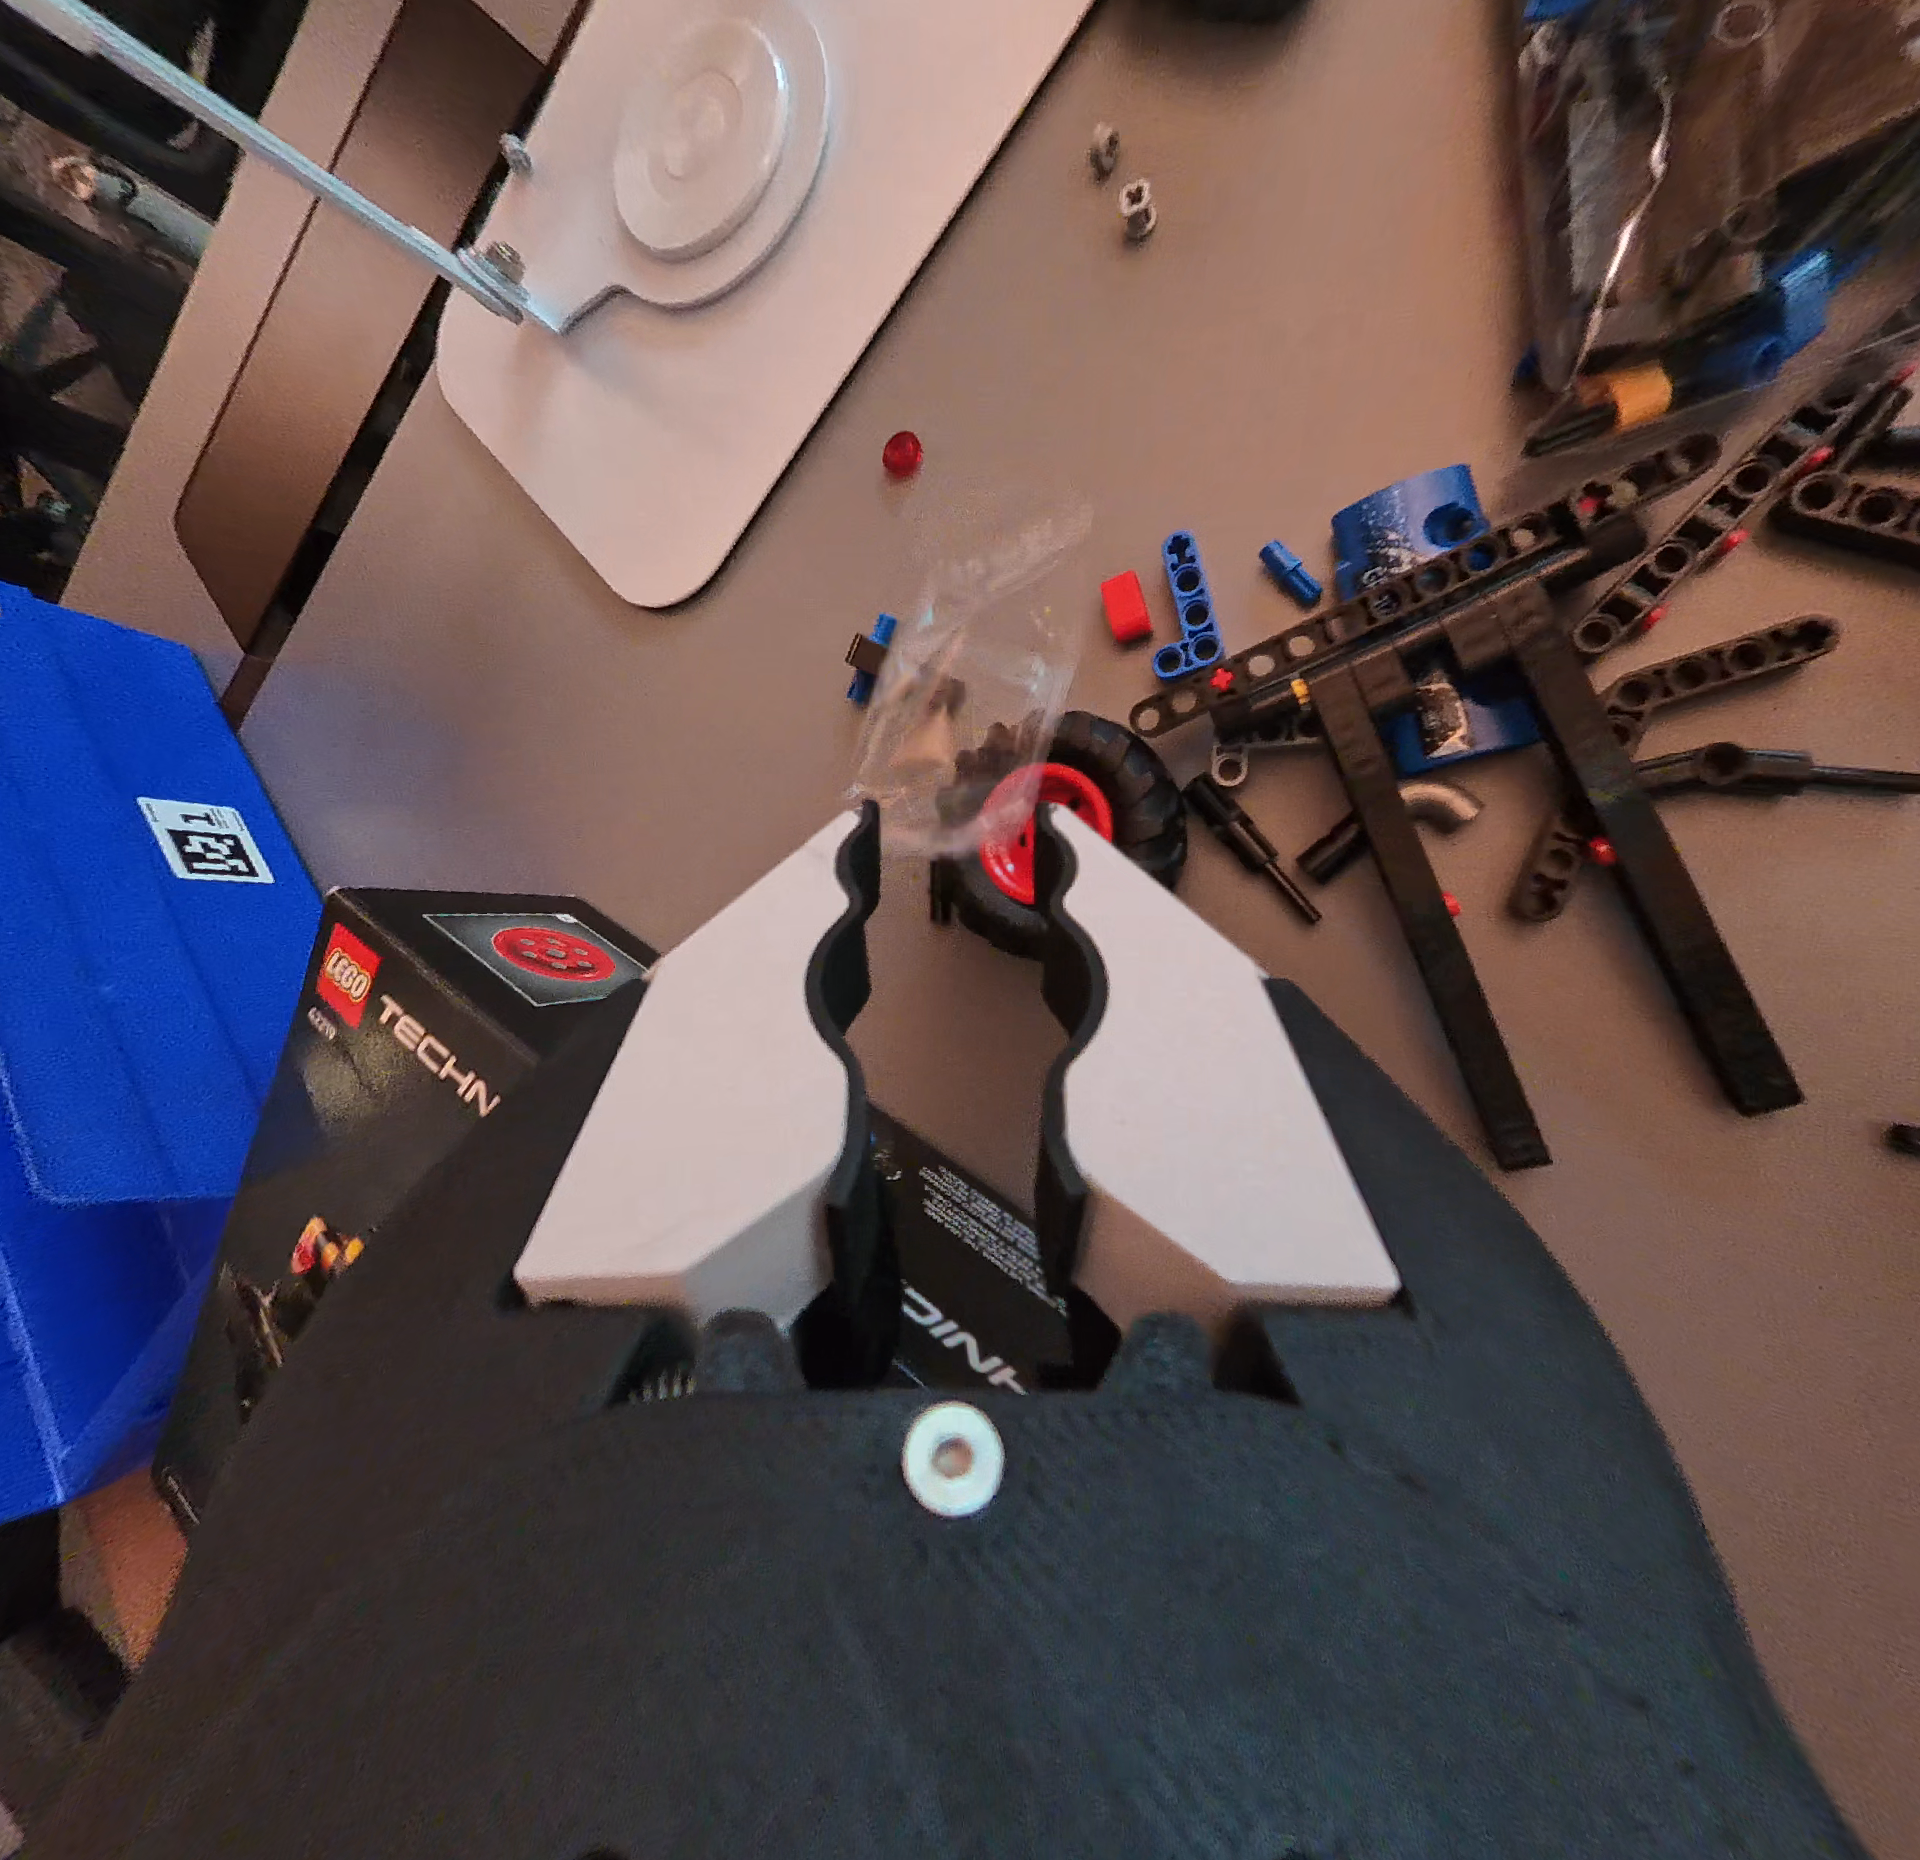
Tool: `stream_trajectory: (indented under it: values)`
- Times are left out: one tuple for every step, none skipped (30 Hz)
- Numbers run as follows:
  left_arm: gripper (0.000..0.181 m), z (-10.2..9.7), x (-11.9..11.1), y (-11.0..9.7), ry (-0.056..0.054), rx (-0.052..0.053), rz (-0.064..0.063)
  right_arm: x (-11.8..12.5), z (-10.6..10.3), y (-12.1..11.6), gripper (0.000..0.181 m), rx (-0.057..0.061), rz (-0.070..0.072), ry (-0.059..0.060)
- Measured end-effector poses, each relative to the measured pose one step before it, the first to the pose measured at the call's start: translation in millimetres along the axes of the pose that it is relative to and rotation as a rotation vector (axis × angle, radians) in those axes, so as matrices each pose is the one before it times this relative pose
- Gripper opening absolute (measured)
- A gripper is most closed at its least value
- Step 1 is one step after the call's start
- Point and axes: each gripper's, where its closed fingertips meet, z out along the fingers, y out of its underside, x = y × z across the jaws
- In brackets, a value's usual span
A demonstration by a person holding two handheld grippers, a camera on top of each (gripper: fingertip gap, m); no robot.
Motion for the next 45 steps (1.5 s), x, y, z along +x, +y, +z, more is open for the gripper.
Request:
stream_trajectory:
  values:
    - [0.027,-3.00,1.03,-2.17,-0.0031,0.0151,-0.0014,0.87,4.78,-0.06,0.041,-0.0066,0.0100,0.0135]
    - [0.027,-3.07,2.13,-2.37,-0.0002,0.0158,0.0023,0.33,2.86,-0.29,0.036,-0.0049,0.0054,0.0070]
    - [0.027,-2.76,3.49,-1.83,0.0058,0.0110,0.0038,0.37,0.69,0.30,0.027,-0.0039,0.0008,0.0041]
    - [0.027,-2.23,3.74,-1.57,0.0051,0.0086,0.0068,-0.18,-0.20,0.54,0.015,-0.0027,-0.0054,-0.0003]
    - [0.027,-2.05,3.39,-1.66,0.0017,0.0086,0.0087,-0.26,-0.22,0.29,0.014,0.0012,-0.0050,-0.0010]
    - [0.027,-1.87,3.99,-1.48,0.0035,0.0072,0.0101,-1.03,-0.10,0.28,0.013,0.0026,-0.0005,-0.0069]
    - [0.027,-1.95,4.51,-1.59,0.0061,0.0090,0.0096,-1.32,-0.44,0.37,0.012,0.0029,-0.0077,-0.0074]
    - [0.027,-2.19,4.90,-2.83,0.0085,0.0165,0.0067,-0.52,-0.85,0.59,0.012,0.0055,-0.0091,-0.0029]
    - [0.027,-2.54,5.74,-3.55,0.0144,0.0216,0.0029,-0.61,-1.92,-0.39,0.012,0.0135,-0.0033,-0.0049]
    - [0.026,-2.34,6.87,-3.49,0.0212,0.0200,0.0033,-2.68,-3.76,-1.47,0.011,0.0228,0.0002,-0.0195]
    - [0.027,-1.88,6.63,-2.44,0.0195,0.0133,0.0047,-4.40,-6.06,-2.31,0.011,0.0284,-0.0010,-0.0280]
    - [0.027,-1.25,5.86,-0.90,0.0162,0.0044,0.0057,-2.72,-8.13,-1.69,0.012,0.0248,-0.0016,-0.0159]
    - [0.028,-0.76,5.87,0.79,0.0177,-0.0031,0.0059,-2.09,-10.00,-0.99,0.012,0.0217,-0.0045,-0.0104]
    - [0.030,-0.07,5.57,1.95,0.0180,-0.0079,0.0036,-1.97,-12.00,-0.85,0.012,0.0241,-0.0037,-0.0105]
    - [0.034,0.59,3.90,4.17,0.0118,-0.0201,-0.0004,-0.96,-14.32,-0.94,0.012,0.0285,-0.0008,-0.0058]
    - [0.039,0.61,3.08,6.36,0.0110,-0.0368,-0.0010,1.08,-16.09,-0.61,0.012,0.0287,0.0045,0.0018]
    - [0.043,0.35,5.61,6.01,0.0284,-0.0377,-0.0013,3.02,-16.78,1.22,0.012,0.0181,0.0074,0.0086]
    - [0.043,0.28,5.60,2.60,0.0259,-0.0187,0.0058,5.40,-16.04,4.83,0.011,0.0007,0.0069,0.0168]
    - [0.043,0.83,2.80,0.26,0.0069,-0.0065,0.0139,8.41,-13.79,8.59,0.011,-0.0180,0.0155,0.0243]
    - [0.042,1.55,1.11,0.74,-0.0027,-0.0122,0.0144,11.07,-10.92,11.08,0.011,-0.0338,0.0217,0.0316]
    - [0.042,2.05,0.93,1.34,-0.0016,-0.0178,0.0136,12.67,-8.15,10.32,0.011,-0.0304,0.0155,0.0406]
    - [0.042,1.55,0.75,0.24,-0.0055,-0.0143,0.0145,11.35,-4.91,9.21,0.011,-0.0288,0.0145,0.0314]
    - [0.042,1.02,2.50,-1.87,0.0032,-0.0050,0.0150,8.08,-1.31,8.53,0.011,-0.0334,0.0164,0.0100]
    - [0.042,1.07,4.57,-3.12,0.0141,0.0000,0.0139,6.74,1.33,7.63,0.011,-0.0359,0.0150,0.0034]
    - [0.042,1.75,3.03,-2.77,0.0049,-0.0047,0.0118,6.36,3.00,6.04,0.011,-0.0336,0.0109,0.0047]
    - [0.042,2.51,1.18,-0.96,-0.0042,-0.0144,0.0128,3.01,4.19,2.97,0.011,-0.0248,0.0053,-0.0094]
    - [0.042,2.93,0.92,0.80,-0.0007,-0.0228,0.0110,-2.10,4.59,-1.30,0.011,-0.0102,-0.0035,-0.0325]
    - [0.042,3.06,0.19,1.31,0.0002,-0.0234,0.0065,-1.95,4.32,-4.82,0.011,0.0031,-0.0033,-0.0253]
    - [0.041,0.83,-1.02,-3.20,-0.0004,0.0046,-0.0054,2.26,4.41,-4.58,0.011,-0.0066,0.0040,0.0022]
    - [0.041,0.75,-0.27,-0.59,0.0055,-0.0088,-0.0044,4.07,5.78,-3.42,0.011,-0.0174,0.0099,0.0069]
    - [0.041,0.43,-0.51,-0.33,0.0032,-0.0091,-0.0026,1.49,7.80,-3.81,0.011,-0.0178,0.0139,-0.0180]
    - [0.041,0.34,-0.52,-0.51,0.0015,-0.0073,-0.0042,-0.05,8.71,-4.82,0.013,-0.0126,0.0172,-0.0304]
    - [0.042,0.45,-0.10,-0.63,0.0029,-0.0060,-0.0049,3.29,7.74,-4.16,0.014,-0.0134,0.0151,-0.0034]
    - [0.042,0.30,0.32,-0.25,0.0031,-0.0053,-0.0058,5.81,6.05,-3.97,0.018,-0.0072,0.0021,0.0196]
    - [0.042,0.12,-0.12,0.24,0.0013,-0.0063,-0.0086,5.51,3.92,-3.97,0.021,0.0063,-0.0021,0.0216]
    - [0.043,-0.07,-0.02,0.65,0.0000,-0.0056,-0.0061,5.02,1.42,-2.59,0.024,0.0124,0.0066,0.0212]
    - [0.043,-0.40,0.40,0.92,0.0000,-0.0043,-0.0021,2.86,-1.65,-1.61,0.027,0.0170,0.0055,0.0141]
    - [0.043,-0.25,-0.15,0.73,-0.0029,-0.0007,-0.0045,-1.01,-4.57,-2.54,0.031,0.0318,-0.0076,0.0012]
    - [0.043,-0.14,0.25,0.76,0.0015,0.0026,-0.0080,-2.09,-7.04,-2.57,0.032,0.0356,-0.0095,0.0047]
    - [0.043,-0.09,0.42,0.87,0.0038,0.0033,-0.0093,-2.21,-8.74,-1.97,0.032,0.0284,-0.0130,0.0141]
    - [0.042,0.02,0.61,0.54,0.0036,0.0039,-0.0074,-5.67,-9.42,-2.26,0.031,0.0257,-0.0261,0.0036]
    - [0.041,0.07,1.33,0.19,0.0080,0.0049,-0.0059,-9.20,-8.80,-3.49,0.030,0.0276,-0.0294,-0.0089]
    - [0.041,0.24,4.20,0.14,0.0244,0.0042,-0.0034,-12.84,-6.54,-5.34,0.029,0.0298,-0.0262,-0.0256]
    - [0.044,2.11,5.43,2.94,0.0276,-0.0153,-0.0019,-17.08,-2.21,-6.37,0.028,0.0265,-0.0259,-0.0491]
    - [0.050,3.62,1.58,4.18,-0.0021,-0.0237,0.0059,-18.40,3.12,-5.35,0.029,0.0119,-0.0274,-0.0587]
